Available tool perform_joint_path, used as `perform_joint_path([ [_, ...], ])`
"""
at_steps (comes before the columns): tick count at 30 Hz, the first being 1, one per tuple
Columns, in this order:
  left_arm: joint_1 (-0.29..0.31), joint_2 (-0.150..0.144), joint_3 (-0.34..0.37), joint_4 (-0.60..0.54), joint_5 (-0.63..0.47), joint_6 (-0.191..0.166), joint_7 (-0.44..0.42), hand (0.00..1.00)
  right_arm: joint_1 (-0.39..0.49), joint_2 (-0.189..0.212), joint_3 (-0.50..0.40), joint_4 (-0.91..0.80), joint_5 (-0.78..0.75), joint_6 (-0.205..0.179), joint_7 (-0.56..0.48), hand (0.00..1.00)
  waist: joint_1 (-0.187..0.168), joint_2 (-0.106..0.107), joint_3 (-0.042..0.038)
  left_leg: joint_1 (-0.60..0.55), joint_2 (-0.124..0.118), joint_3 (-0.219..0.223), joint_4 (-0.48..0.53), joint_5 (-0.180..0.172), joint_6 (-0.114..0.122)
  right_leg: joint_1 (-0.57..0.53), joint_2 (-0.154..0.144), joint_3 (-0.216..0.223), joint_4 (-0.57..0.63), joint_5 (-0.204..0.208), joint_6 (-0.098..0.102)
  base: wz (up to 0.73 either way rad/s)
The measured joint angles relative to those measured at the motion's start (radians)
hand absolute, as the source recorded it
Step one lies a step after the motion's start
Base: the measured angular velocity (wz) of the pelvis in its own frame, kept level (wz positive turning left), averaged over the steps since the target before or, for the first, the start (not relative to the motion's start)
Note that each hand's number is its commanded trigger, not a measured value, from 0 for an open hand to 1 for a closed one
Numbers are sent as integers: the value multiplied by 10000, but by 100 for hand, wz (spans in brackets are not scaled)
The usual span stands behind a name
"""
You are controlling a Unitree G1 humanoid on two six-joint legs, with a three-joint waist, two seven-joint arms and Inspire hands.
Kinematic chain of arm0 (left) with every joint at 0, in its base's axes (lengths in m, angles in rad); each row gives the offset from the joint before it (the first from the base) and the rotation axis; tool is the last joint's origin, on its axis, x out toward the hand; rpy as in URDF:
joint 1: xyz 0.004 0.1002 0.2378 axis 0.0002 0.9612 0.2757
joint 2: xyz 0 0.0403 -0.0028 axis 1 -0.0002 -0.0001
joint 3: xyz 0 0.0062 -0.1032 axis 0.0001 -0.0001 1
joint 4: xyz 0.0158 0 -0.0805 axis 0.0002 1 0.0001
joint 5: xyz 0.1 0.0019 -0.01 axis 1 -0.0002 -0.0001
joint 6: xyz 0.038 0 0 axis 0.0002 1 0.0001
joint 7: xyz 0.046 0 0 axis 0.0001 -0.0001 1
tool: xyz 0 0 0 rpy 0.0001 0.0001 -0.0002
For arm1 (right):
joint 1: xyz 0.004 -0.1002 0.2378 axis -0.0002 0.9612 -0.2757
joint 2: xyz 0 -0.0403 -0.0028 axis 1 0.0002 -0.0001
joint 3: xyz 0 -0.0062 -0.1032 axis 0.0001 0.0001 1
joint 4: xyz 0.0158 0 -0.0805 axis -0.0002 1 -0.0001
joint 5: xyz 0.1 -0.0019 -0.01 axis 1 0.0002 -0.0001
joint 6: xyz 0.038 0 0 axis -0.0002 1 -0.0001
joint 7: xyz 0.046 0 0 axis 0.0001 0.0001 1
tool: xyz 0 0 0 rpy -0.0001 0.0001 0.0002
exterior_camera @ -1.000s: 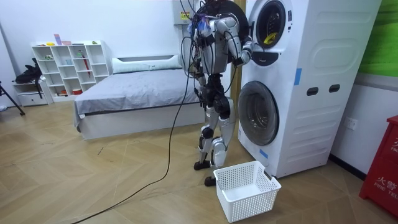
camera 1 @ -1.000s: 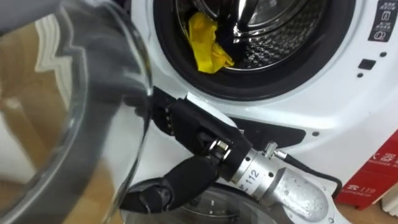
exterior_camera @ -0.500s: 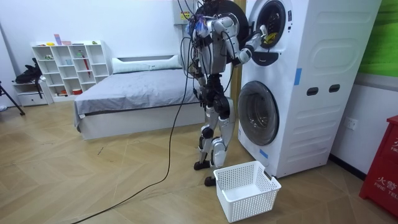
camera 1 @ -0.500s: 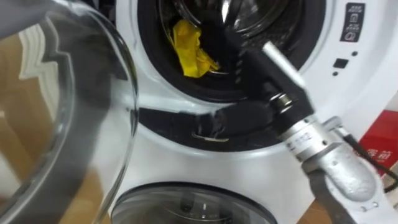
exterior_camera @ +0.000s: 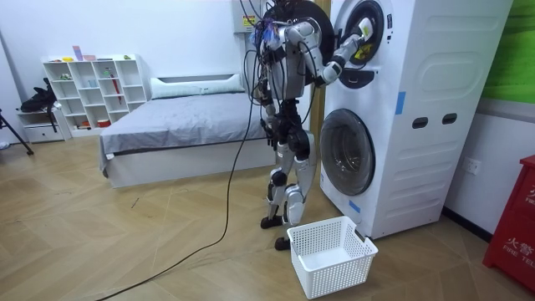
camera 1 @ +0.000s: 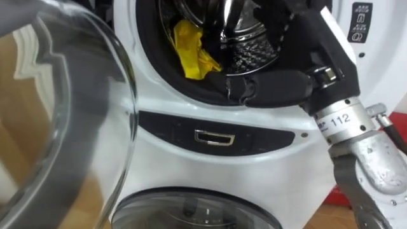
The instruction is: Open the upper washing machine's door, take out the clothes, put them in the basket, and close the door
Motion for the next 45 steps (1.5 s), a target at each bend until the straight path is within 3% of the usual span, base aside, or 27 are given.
perform_joint_path([
  [3,-115,6,-9,-3,4,71,-7,0,-2,-76,95,475,20,42,39,0,36,-91,0,-89,-6,-42,13,-18,3,-23,-20,-72,3,0,0,5],
  [7,-153,12,-31,-163,57,322,-30,0,-246,-140,438,1243,36,376,199,0,242,-141,-38,-154,-8,-83,21,-19,6,-106,-27,-196,8,2,-2,1],
  [15,-136,-31,-8,-445,261,646,-330,0,-2417,-238,736,3770,137,618,184,0,407,-93,-9,-168,-30,-391,72,-17,7,6,-56,-581,-10,1,-1,12],
  [20,189,-1,105,-1003,283,657,-450,0,-3507,-836,692,5062,354,656,-272,0,601,-181,-50,-197,-18,-558,87,-17,5,62,-50,-755,-8,1,-1,14],
  [26,194,8,626,-1001,499,651,-472,0,-3576,-1282,644,5300,1455,655,-460,0,555,-311,-43,-232,-110,-888,180,-16,10,183,-136,-956,-10,-36,59,14],
  [30,256,100,724,-1062,722,654,-507,0,-3621,-1620,631,5535,1682,667,-481,0,538,-459,-87,-334,-176,-993,216,0,37,173,-220,-1043,-9,-75,117,8],
  [36,416,137,795,-1091,719,873,-529,0,-3850,-1645,277,5861,2391,810,-868,0,500,-569,-129,-339,-222,-1101,318,-6,45,214,-222,-1037,0,-75,117,6],
  [39,501,131,798,-1162,713,938,-531,0,-3996,-1649,215,6065,2923,870,-1135,0,448,-556,-120,-320,-259,-1177,382,-4,48,256,-282,-1305,-1,-76,119,9],
  [45,548,71,939,-1178,736,1030,-553,0,-4047,-1798,181,6398,2919,889,-1075,0,257,-525,-98,-359,-343,-1360,482,19,124,333,-386,-1311,2,-88,151,10],
])
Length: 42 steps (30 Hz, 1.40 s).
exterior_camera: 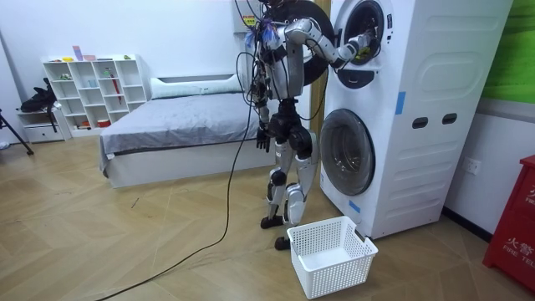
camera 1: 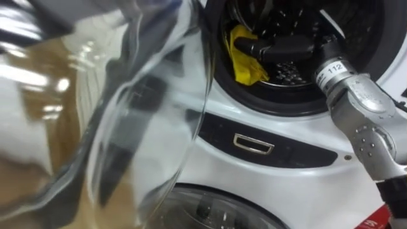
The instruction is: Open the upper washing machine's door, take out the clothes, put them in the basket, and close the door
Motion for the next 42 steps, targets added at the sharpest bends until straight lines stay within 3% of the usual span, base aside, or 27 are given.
perform_joint_path([
  [6,-46,30,312,-15,-15,41,-70,0,1,-58,88,157,-950,5,571,0,-9,19,13,-44,-45,-6,-7,0,10,14,0,-4,-11,4,7,1],
  [11,-306,118,274,-12,-50,118,-172,0,-2,-177,281,702,-1871,-9,1424,0,-7,-31,-22,-69,-79,-40,2,1,11,58,1,-46,-15,4,7,3],
  [16,-490,270,36,1,-65,309,-191,0,-24,-470,621,1602,-2854,-22,2094,0,302,-150,1,78,-72,31,-3,1,12,182,0,-9,-9,4,7,-2],
  [24,-486,288,-8,0,-90,647,-364,0,-201,-504,609,2255,-3359,-6,2788,0,546,-249,24,105,-58,43,9,1,6,187,9,12,-4,5,6,-2],
  [25,-491,323,-8,0,-135,668,-366,0,-201,-504,613,2253,-3363,4,2874,22,562,-257,26,117,-51,47,5,2,4,188,15,12,-3,5,6,0],
  [26,-506,356,-7,0,-177,708,-370,0,-201,-506,613,2253,-3364,21,2964,51,561,-269,28,124,-45,48,2,2,3,188,18,12,-3,5,6,0],
  [27,-515,370,-7,0,-177,715,-371,0,-201,-508,614,2258,-3370,28,3003,62,567,-281,32,128,-32,51,0,2,3,188,19,9,-3,5,6,0],
  [28,-545,402,-13,1,-176,737,-379,0,-202,-514,617,2291,-3452,30,3076,91,584,-304,44,132,9,59,-2,2,2,189,23,9,-3,5,5,-3],
  [29,-582,420,-15,1,-176,781,-389,0,-202,-513,617,2298,-3565,30,3177,100,607,-332,60,150,5,80,-8,1,0,192,27,15,0,5,5,-4],
  [34,-587,447,-97,13,-192,835,-414,0,-199,-511,586,2343,-3650,42,3343,100,621,-393,94,204,11,181,-14,-1,2,217,36,29,1,9,0,-5],
  [42,-671,584,-294,190,-501,852,-579,0,-183,-445,356,2458,-4970,67,2454,100,860,-348,124,257,1,260,-114,-32,44,223,40,10,-20,9,1,0],
])
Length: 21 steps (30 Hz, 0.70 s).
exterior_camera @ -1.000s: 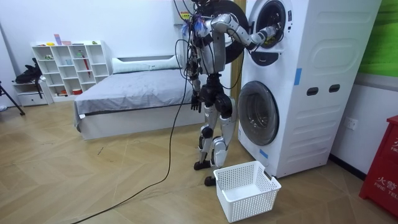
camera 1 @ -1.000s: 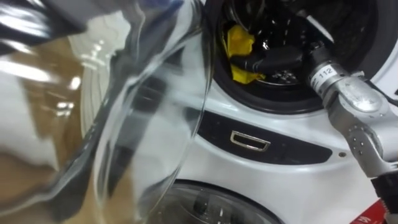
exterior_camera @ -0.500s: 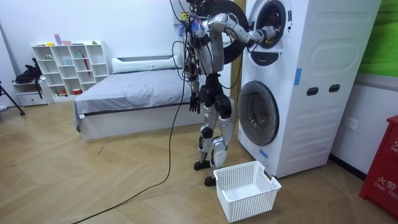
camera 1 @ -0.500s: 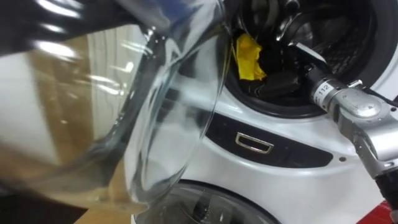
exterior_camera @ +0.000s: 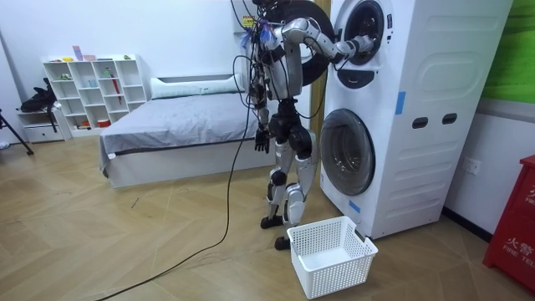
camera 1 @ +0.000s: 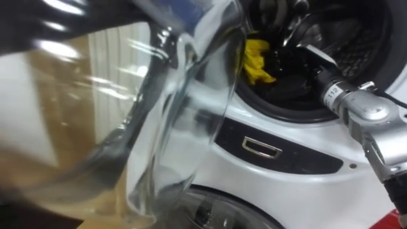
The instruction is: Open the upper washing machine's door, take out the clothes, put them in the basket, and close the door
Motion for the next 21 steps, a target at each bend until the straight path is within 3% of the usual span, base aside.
perform_joint_path([
  [9,-299,81,-308,32,-87,-205,120,0,-1,-42,170,-349,40,-178,-400,100,-19,65,10,166,16,46,-180,3,7,4,21,62,-10,-1,1,-2],
  [12,-395,114,-547,206,-210,-405,251,0,20,-38,290,-767,81,-180,-434,100,-55,201,83,269,25,102,-219,2,9,45,28,162,-4,-2,3,-11],
  [16,-342,81,-559,382,-255,-724,318,0,465,-23,335,-2988,-286,-35,-558,100,-121,361,6,89,51,373,-285,2,10,-314,48,392,2,-13,21,-20],
  [17,-224,64,-544,375,-255,-800,320,0,833,-42,326,-3855,-409,-19,-593,100,-273,411,-15,50,64,410,-289,2,10,-362,58,431,2,-13,20,0],
  [21,75,-8,-438,367,-271,-1005,505,0,1701,-56,325,-5957,-706,47,-576,100,-439,458,-30,74,71,634,-203,6,10,-414,64,810,7,-15,20,-21],
])
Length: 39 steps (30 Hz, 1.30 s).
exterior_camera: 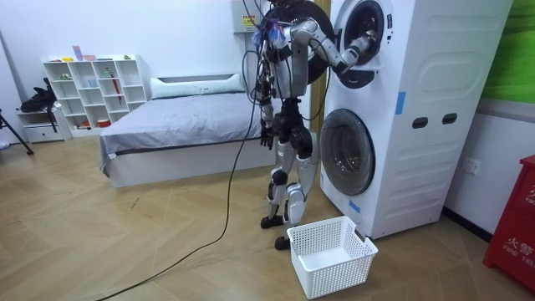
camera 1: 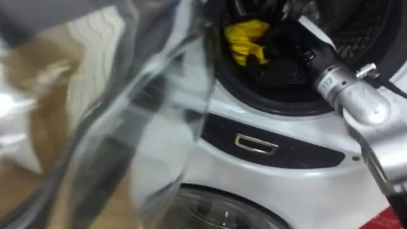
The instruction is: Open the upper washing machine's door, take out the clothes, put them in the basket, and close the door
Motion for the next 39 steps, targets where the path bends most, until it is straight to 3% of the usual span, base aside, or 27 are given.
perform_joint_path([
  [2,7,-6,8,61,-3,-178,260,0,157,-15,-14,-976,-21,0,-32,100,-352,30,5,13,75,121,-14,0,0,-18,-9,91,1,0,0,-11],
  [7,113,-76,129,76,17,-505,407,0,608,-12,-232,-2679,83,-7,-29,100,-844,129,-39,54,91,429,-44,-2,-1,0,-3,301,16,2,2,-13],
  [17,643,-334,367,99,-41,-837,911,0,1659,20,-943,-4681,1321,-62,294,100,-1284,306,-123,329,262,722,-203,-81,-19,63,146,499,100,30,-43,-9],
  [24,887,-392,619,100,-22,-1201,921,0,2141,10,-2284,-4987,3201,-647,298,100,-1573,299,-141,238,264,657,-59,-129,-47,24,178,593,193,31,-44,1],
  [30,1398,-696,980,103,5,-1586,1215,0,3263,4,-3658,-5351,3543,-1313,-50,100,-1866,477,-176,247,290,778,-20,-188,-51,3,207,577,179,34,-49,-2],
  [32,1403,-730,1093,372,3,-1707,1413,0,4281,10,-4191,-5288,3541,-1549,-467,100,-1943,501,-170,358,304,785,-64,-187,-52,67,227,599,181,33,-48,0],
  [35,1402,-747,1615,911,-14,-1966,1585,0,5585,11,-4844,-5108,3553,-1555,-950,100,-2166,518,-175,408,338,938,-164,-186,-52,22,264,817,182,32,-48,-10],
  [39,1426,-774,1927,1035,-4,-2023,1768,0,6469,10,-5797,-5013,3636,-1521,-1612,100,-2606,489,-153,294,335,1126,-215,-188,-51,-186,254,891,190,32,-49,-20],
])
